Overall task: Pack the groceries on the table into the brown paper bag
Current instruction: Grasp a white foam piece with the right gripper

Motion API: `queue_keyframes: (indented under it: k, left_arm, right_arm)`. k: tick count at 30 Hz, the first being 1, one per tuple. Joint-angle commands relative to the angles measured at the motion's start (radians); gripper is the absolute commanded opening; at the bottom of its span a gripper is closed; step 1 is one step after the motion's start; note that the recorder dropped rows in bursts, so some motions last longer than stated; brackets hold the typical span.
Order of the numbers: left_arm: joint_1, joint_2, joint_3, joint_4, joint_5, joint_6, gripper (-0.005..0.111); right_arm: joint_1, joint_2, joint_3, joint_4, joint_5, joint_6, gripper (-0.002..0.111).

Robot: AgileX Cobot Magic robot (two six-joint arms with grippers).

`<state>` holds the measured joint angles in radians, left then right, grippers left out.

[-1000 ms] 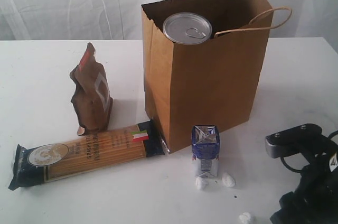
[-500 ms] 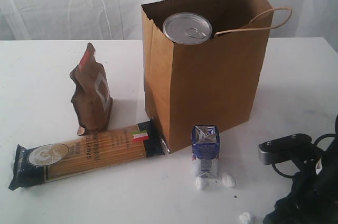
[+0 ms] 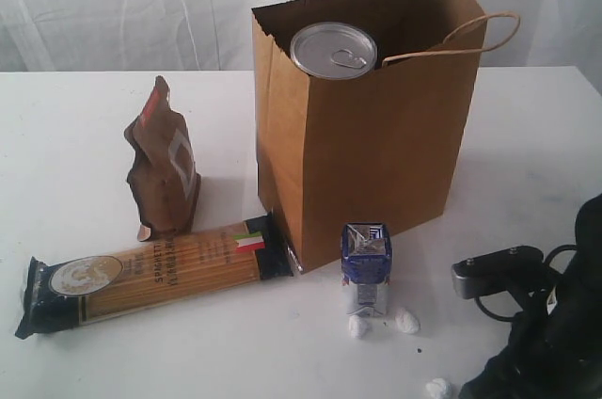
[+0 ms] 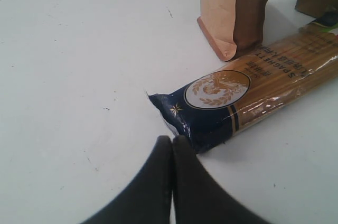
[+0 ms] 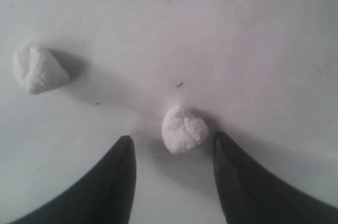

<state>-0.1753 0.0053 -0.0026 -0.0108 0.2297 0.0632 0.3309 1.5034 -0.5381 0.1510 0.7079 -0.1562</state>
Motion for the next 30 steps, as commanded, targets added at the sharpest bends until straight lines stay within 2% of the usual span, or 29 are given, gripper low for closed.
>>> queue_keyframes:
  k: [1, 11, 17, 30]
  left_arm:
    - [0.004, -0.005, 0.003, -0.002, 0.003, -0.002, 0.0]
    - [0.004, -0.005, 0.003, -0.002, 0.003, -0.002, 0.0]
    - [0.004, -0.005, 0.003, -0.002, 0.003, -0.002, 0.0]
    - [0.004, -0.005, 0.003, -0.002, 0.003, -0.002, 0.0]
  right_arm:
    - [-0.003, 0.016, 0.001, 0.002, -0.019, 0.004, 0.041]
    - [-0.003, 0.016, 0.001, 0.002, -0.044, 0.004, 0.001]
    - [-0.003, -0.036, -0.022, 0.002, -0.042, 0.004, 0.0]
    - [-0.003, -0.34, -0.107, -0.02, 0.02, 0.004, 0.0]
